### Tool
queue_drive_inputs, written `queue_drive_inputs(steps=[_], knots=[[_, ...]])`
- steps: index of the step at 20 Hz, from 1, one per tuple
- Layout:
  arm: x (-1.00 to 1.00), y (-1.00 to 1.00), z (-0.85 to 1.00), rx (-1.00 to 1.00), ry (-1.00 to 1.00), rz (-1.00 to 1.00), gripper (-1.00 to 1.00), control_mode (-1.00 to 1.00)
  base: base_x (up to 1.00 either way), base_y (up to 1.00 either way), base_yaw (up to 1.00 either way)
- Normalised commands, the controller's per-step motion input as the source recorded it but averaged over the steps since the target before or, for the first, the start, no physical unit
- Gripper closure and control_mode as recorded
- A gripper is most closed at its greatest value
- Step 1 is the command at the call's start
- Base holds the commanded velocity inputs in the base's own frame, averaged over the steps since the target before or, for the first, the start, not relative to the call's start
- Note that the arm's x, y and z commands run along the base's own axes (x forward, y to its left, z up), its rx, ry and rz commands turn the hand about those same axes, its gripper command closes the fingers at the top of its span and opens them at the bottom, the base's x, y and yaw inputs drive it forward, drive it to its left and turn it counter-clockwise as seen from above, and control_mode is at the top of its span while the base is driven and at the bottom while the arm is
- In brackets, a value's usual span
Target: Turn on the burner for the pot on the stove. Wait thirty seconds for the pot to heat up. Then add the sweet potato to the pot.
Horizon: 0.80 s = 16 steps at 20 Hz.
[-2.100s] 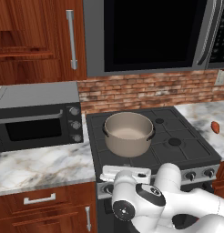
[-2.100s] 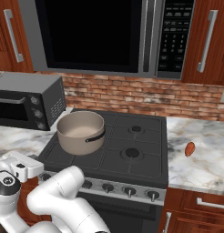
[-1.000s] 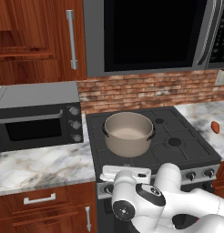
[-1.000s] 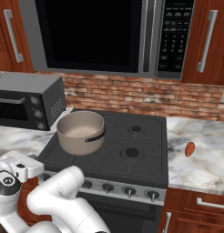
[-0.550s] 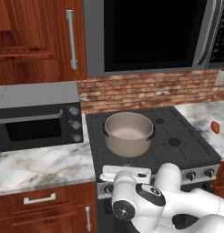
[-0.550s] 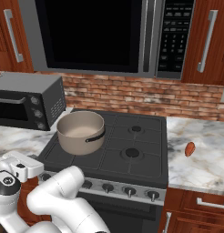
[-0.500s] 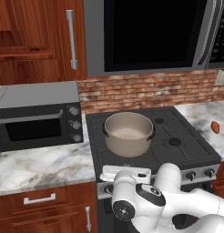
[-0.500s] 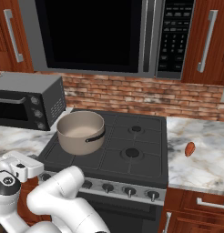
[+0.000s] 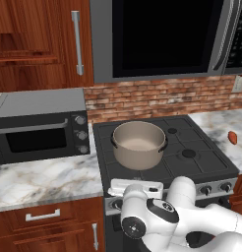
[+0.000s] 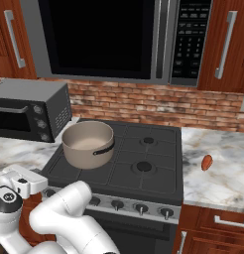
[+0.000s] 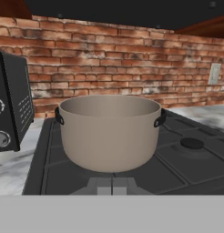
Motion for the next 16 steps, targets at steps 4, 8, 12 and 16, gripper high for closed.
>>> queue_drive_inputs(steps=[4,8,12,16], knots=[[0.0,0.0,0.0,0.0,0.0,0.0,1.0,-1.0,0.0,0.0,0.0],[0.0,0.0,0.0,0.0,0.0,0.0,1.0,-1.0,0.0,0.0,0.0],[0.0,0.0,0.0,0.0,0.0,0.0,1.0,-1.0,0.0,0.0,0.0],[0.0,0.0,0.0,0.0,0.0,0.0,1.0,-1.0,0.0,0.0,0.0]])
